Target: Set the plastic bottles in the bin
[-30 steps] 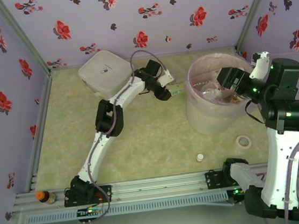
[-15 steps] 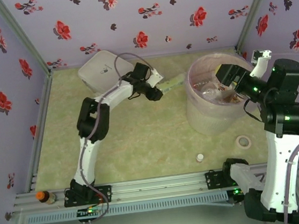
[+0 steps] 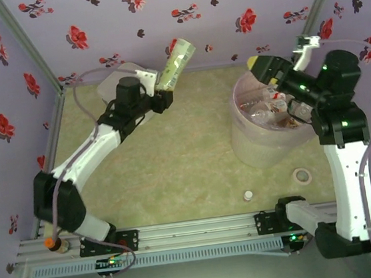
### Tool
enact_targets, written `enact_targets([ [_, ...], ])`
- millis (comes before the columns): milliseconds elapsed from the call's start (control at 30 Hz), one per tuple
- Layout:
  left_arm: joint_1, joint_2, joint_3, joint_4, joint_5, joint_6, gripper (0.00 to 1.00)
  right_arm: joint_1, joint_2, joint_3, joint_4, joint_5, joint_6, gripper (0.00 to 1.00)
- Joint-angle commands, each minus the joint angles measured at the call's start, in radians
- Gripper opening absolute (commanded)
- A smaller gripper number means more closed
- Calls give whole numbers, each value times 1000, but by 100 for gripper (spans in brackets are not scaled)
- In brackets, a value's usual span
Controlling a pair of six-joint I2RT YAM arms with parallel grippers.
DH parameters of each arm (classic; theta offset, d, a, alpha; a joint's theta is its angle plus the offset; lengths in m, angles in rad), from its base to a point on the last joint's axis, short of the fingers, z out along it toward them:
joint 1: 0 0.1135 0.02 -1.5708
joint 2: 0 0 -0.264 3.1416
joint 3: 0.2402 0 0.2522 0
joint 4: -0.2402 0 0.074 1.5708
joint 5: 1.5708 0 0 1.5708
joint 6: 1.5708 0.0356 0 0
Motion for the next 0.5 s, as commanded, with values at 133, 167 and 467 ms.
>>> enact_targets([
  [133, -73, -211, -197, 166, -21, -186, 11, 220, 167, 133, -97, 145, -181, 99],
  [167, -84, -225, -208, 172, -21, -187, 11, 249, 203, 157, -121, 153, -203, 99],
  [467, -199, -289, -266, 210, -13, -151, 11, 368, 392, 225, -90, 251, -246, 99],
])
